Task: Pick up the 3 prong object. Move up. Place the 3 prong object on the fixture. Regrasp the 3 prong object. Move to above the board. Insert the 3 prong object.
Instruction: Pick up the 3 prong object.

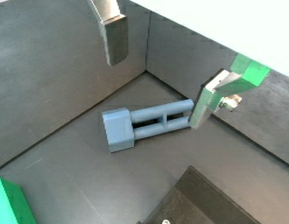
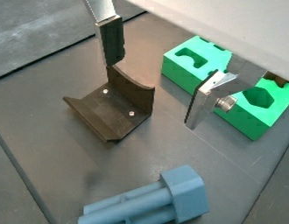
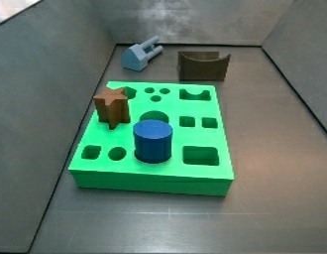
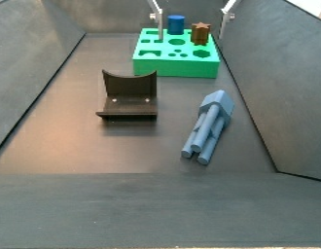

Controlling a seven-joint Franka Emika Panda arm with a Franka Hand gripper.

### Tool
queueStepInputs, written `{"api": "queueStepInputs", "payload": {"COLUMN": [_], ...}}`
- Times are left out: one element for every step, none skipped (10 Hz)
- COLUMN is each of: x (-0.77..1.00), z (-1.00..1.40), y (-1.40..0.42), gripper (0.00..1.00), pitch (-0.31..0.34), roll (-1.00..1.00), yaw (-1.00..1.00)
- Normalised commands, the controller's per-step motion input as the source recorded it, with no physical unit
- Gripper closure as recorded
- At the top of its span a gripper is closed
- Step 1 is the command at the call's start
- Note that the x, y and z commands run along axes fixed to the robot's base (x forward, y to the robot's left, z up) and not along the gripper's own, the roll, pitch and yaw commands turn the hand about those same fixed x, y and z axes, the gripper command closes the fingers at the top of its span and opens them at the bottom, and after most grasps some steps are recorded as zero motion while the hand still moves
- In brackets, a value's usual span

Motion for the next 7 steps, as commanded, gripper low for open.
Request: {"api": "queueStepInputs", "payload": {"x": [-0.05, -0.09, -0.13, -0.14, -0.2, -0.24, -0.18], "z": [-0.11, -0.17, -0.25, -0.33, -0.36, -0.39, -0.37], "y": [0.04, 0.1, 0.17, 0.22, 0.23, 0.23, 0.23], "gripper": [0.0, 0.0, 0.0, 0.0, 0.0, 0.0, 0.0], "pitch": [-0.027, -0.034, -0.043, -0.04, -0.054, -0.07, -0.071], "roll": [0.0, 0.0, 0.0, 0.0, 0.0, 0.0, -0.02], "yaw": [0.0, 0.0, 0.0, 0.0, 0.0, 0.0, 0.0]}}
